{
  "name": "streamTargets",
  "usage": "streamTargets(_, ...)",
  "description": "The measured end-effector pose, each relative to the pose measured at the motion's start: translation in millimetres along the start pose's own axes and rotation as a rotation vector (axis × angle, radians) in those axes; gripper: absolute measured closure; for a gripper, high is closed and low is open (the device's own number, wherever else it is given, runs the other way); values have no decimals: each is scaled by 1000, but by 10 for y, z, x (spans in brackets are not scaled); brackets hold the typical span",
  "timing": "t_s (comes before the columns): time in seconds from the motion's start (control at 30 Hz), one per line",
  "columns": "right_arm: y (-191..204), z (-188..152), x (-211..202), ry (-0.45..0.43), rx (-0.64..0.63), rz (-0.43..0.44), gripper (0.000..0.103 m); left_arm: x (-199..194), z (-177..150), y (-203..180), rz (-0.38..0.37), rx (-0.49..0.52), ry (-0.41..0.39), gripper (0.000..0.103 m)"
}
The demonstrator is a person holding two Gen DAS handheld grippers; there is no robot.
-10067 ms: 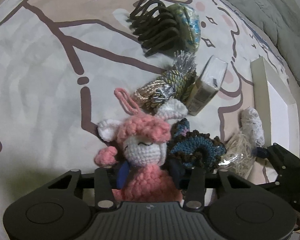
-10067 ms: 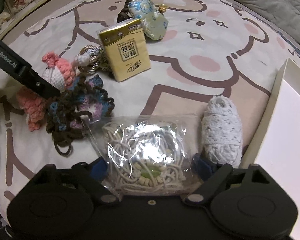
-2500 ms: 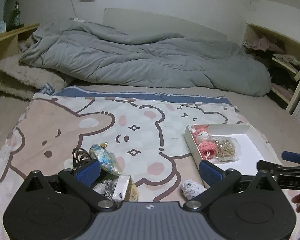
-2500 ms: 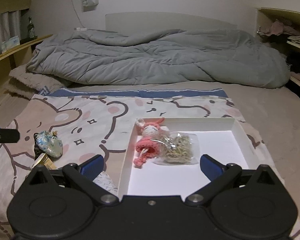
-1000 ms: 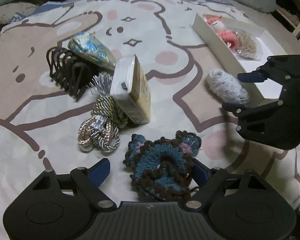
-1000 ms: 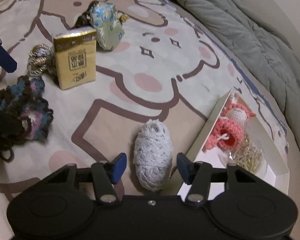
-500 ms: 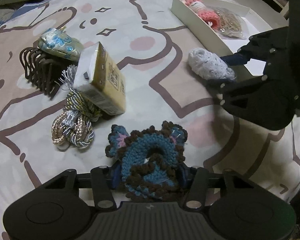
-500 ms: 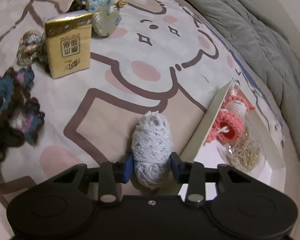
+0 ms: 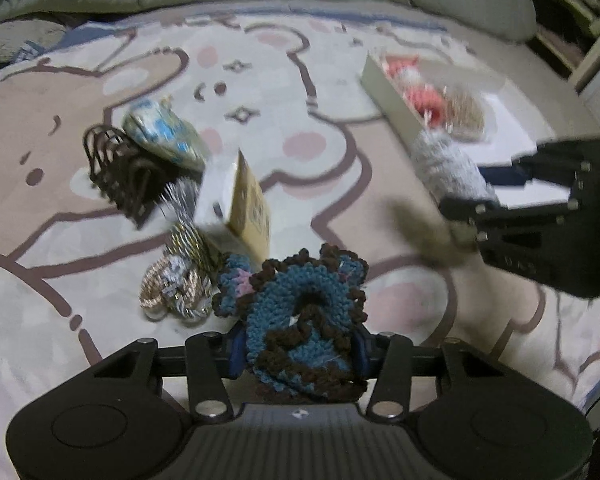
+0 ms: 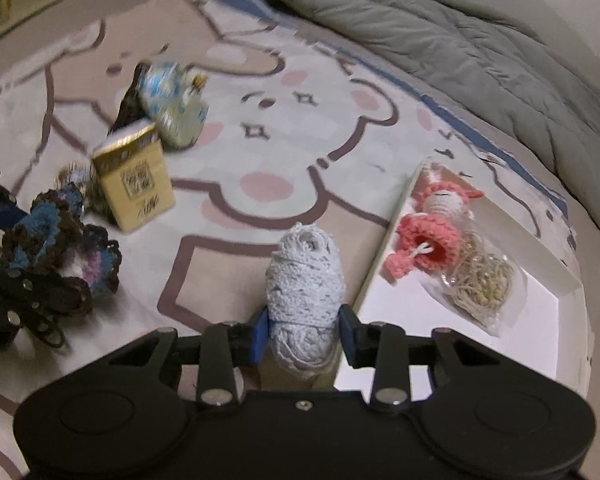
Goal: Organize objects
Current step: 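Grasp the blue-brown scrunchie with the left gripper while the right grasps the white yarn ball, then carry the scrunchie and yarn ball with both grippers over the white box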
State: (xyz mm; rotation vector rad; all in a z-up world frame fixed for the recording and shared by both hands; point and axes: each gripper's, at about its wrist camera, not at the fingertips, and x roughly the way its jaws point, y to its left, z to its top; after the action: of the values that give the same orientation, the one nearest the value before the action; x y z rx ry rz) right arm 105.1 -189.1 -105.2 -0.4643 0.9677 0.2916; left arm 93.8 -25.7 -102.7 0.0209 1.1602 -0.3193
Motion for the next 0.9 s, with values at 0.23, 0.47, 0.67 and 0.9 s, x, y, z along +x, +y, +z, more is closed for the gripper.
streamTargets(0.23, -200, -26, -250, -67, 113, -5, 65, -248, 88, -23, -2, -53, -94, 54)
streamTargets(0.47, -367, -103, -551, -144, 221, 9, 65, -513, 166, -124, -6, -81, -200, 54)
streamTargets(0.67, -477, -187, -778, -215, 296, 34, 65, -660, 230, -187, -4, -104, -269, 54)
streamTargets(0.9, -592, -277, -1005, -292, 346, 32, 65, -851, 290, -216, 7, -115, -350, 54)
